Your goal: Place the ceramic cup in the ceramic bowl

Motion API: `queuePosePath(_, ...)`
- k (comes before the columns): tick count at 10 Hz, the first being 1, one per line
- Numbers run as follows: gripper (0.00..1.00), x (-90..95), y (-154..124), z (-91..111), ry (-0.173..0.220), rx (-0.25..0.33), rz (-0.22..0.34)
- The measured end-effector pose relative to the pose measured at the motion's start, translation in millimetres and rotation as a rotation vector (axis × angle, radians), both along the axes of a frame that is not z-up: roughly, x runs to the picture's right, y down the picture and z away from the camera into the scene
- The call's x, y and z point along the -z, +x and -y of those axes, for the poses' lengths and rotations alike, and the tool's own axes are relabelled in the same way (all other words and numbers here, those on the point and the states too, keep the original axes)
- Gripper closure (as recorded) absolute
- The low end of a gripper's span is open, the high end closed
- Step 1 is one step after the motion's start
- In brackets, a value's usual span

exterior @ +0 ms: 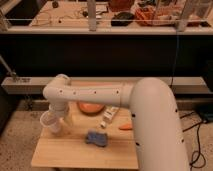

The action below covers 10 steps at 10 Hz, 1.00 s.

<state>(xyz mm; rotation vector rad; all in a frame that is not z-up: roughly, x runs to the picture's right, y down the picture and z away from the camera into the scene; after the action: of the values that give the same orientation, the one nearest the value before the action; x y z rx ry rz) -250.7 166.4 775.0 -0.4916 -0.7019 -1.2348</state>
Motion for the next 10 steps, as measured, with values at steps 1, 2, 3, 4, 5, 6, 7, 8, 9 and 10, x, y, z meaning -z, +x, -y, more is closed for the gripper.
queuePosePath(1,0.20,-1.0,-0.5,-0.3,-0.002,-0.004,0.003)
queuePosePath(2,0.20,-1.6,-0.4,-0.3,-0.002,-0.004,0.004)
queuePosePath(3,0.20,-2.5,-0.8,-1.0,-0.005,-0.005,0.007)
queuePosePath(4,0.20,-3.0,-0.8,-1.1,-0.005,-0.006,0.008)
queuePosePath(5,0.20,-3.6,-1.0,-1.6,-0.006,-0.008,0.010)
queuePosePath(6,0.20,-4.3,-1.3,-2.2,-0.006,-0.010,0.013)
queuePosePath(7,0.20,-5.0,-1.6,-2.8,-0.006,-0.011,0.015)
queuePosePath(8,0.21,-5.7,-1.6,-3.5,-0.007,-0.012,0.017)
queuePosePath(9,0.26,-5.9,-1.7,-3.9,-0.007,-0.012,0.018)
queuePosePath(10,0.27,-6.5,-1.6,-4.4,-0.007,-0.012,0.019)
